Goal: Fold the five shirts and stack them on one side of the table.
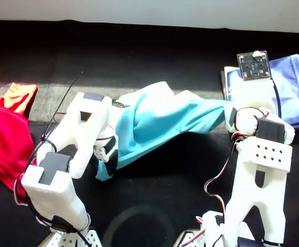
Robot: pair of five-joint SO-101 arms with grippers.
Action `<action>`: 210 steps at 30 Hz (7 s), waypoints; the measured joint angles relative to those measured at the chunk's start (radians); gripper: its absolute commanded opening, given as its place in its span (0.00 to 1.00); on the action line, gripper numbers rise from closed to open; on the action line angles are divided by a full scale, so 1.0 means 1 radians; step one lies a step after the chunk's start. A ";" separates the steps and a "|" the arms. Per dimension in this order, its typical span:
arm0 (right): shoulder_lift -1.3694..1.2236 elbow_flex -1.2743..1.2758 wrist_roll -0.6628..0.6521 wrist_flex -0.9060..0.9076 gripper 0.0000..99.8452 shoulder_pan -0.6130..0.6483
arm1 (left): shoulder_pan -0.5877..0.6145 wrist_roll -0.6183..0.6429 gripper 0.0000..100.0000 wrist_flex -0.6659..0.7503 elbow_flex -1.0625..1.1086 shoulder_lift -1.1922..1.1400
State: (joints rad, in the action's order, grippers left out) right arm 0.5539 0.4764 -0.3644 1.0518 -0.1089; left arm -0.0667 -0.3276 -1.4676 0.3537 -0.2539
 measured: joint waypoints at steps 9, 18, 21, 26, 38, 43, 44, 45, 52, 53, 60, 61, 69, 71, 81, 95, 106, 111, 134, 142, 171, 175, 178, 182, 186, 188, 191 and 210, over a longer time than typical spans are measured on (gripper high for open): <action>0.000 0.000 0.000 0.000 0.01 0.000 | -0.069 0.000 0.19 -0.068 0.002 0.000; 0.000 0.000 0.000 0.000 0.01 0.000 | -0.275 -0.034 0.19 -0.149 0.063 0.089; 0.000 0.000 0.000 0.000 0.01 0.000 | -0.272 -0.066 0.19 -0.141 0.094 0.089; 0.000 0.000 0.000 0.000 0.01 0.000 | -0.169 -0.075 0.19 -0.014 0.133 0.089; 0.000 0.000 0.000 0.000 0.01 0.000 | -0.115 -0.031 0.19 0.207 0.138 0.097; 0.000 0.000 0.000 0.000 0.01 0.000 | -0.115 -0.026 0.19 0.210 0.106 0.097; 0.000 0.000 0.000 0.000 0.01 0.000 | -0.115 -0.026 0.19 0.190 0.091 0.097; 0.000 0.000 0.000 0.000 0.01 0.000 | -0.115 -0.025 0.19 0.158 0.075 0.097; 0.000 0.000 0.000 0.000 0.01 0.000 | -0.173 -0.020 0.19 -0.077 -0.005 0.098; 0.000 0.000 0.000 0.000 0.01 0.000 | -0.189 -0.018 0.18 -0.095 -0.006 0.098; 0.000 0.000 0.000 0.000 0.01 0.000 | -0.282 -0.018 0.18 -0.146 -0.006 0.158; 0.000 0.000 0.000 0.000 0.01 0.000 | -0.295 -0.018 0.18 -0.147 -0.006 0.181; 0.000 0.000 0.000 0.000 0.01 0.000 | -0.373 -0.018 0.18 -0.101 0.080 0.258; 0.000 0.000 0.000 0.000 0.01 0.000 | -0.373 -0.018 0.18 -0.052 0.126 0.253; 0.000 0.000 0.000 0.000 0.01 0.000 | -0.371 -0.018 0.18 0.130 0.190 0.146; 0.000 0.000 0.000 0.000 0.01 0.000 | -0.311 0.051 0.01 0.169 0.186 0.098; 0.000 -0.011 0.069 -0.060 0.01 0.043 | -0.198 0.051 0.01 0.043 -0.005 0.184; -0.035 -0.175 0.074 -0.063 0.01 0.043 | -0.040 0.049 0.01 -0.127 -0.275 0.305; -0.279 -1.297 0.074 0.379 0.01 0.044 | 0.153 0.048 0.01 -0.269 -0.936 0.704; -0.278 -1.499 0.017 0.391 0.01 0.044 | 0.216 0.012 0.01 -0.269 -0.956 0.815; -0.252 -1.680 0.083 0.701 0.01 0.107 | 0.221 0.006 0.01 -0.204 -0.953 0.947; -0.167 -1.682 0.083 0.701 0.01 0.109 | 0.221 0.006 0.01 -0.195 -0.953 1.014; -0.117 -1.683 0.083 0.692 0.01 0.110 | 0.221 0.006 0.01 -0.167 -0.954 1.057; -0.094 -1.683 0.083 0.687 0.01 0.110 | 0.221 0.006 0.01 -0.140 -0.954 1.074; -0.094 -1.683 0.083 0.698 0.01 0.110 | 0.221 0.006 0.01 -0.140 -0.954 1.074; -0.091 -1.683 0.083 0.704 0.01 0.110 | 0.221 0.006 0.01 -0.140 -0.954 1.074; -0.055 -1.679 0.086 0.704 0.01 0.106 | 0.221 0.006 0.01 -0.140 -0.954 1.074; 0.061 -1.261 0.157 0.704 0.01 -0.028 | 0.221 0.006 0.01 -0.140 -0.827 1.076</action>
State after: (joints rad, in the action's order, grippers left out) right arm 0.6153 -0.7848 -0.2079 1.7561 -0.1366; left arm 0.1542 -0.3214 -1.6072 -0.4733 0.8216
